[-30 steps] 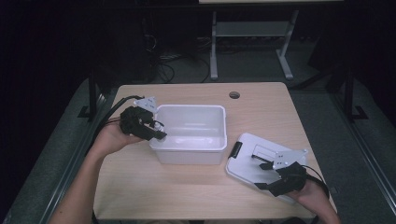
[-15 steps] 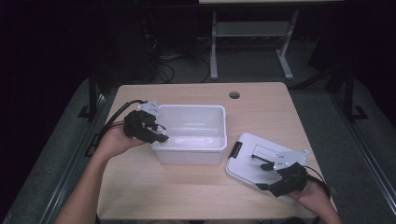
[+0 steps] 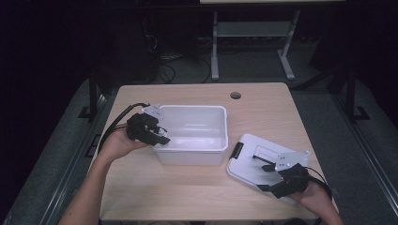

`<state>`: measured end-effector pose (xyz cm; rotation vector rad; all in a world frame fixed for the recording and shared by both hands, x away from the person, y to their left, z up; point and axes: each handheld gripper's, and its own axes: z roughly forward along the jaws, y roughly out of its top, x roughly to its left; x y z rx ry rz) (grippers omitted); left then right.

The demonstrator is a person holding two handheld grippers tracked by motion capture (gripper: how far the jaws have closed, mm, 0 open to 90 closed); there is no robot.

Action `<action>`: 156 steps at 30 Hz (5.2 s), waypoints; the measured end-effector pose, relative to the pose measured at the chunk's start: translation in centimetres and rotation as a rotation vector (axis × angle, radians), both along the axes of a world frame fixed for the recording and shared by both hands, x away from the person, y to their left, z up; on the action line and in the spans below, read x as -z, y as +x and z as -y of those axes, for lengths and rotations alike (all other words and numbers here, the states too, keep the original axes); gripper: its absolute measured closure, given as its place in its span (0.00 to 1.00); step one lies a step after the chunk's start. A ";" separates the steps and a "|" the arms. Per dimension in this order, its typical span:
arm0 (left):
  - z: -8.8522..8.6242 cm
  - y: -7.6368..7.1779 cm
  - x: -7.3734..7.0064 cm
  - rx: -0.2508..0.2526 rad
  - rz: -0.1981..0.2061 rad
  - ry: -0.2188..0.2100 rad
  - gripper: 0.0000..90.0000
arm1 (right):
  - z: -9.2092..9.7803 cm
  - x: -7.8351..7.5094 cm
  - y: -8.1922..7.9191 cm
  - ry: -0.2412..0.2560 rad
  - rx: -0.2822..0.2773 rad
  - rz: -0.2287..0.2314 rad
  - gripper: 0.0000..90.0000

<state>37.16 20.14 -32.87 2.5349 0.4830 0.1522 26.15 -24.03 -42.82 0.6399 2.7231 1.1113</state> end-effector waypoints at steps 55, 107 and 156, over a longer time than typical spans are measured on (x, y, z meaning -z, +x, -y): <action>0.6 1.2 1.1 -0.029 -0.003 0.007 0.66 | 0.5 0.0 -0.1 0.008 0.004 -0.003 0.33; -5.2 -6.5 -2.9 -0.072 0.072 -0.002 0.55 | 0.2 -0.5 -0.4 -0.003 0.005 0.015 0.33; -8.4 -10.8 5.7 -0.152 0.050 -0.038 0.42 | 0.3 -3.4 1.3 -0.062 0.026 0.030 0.33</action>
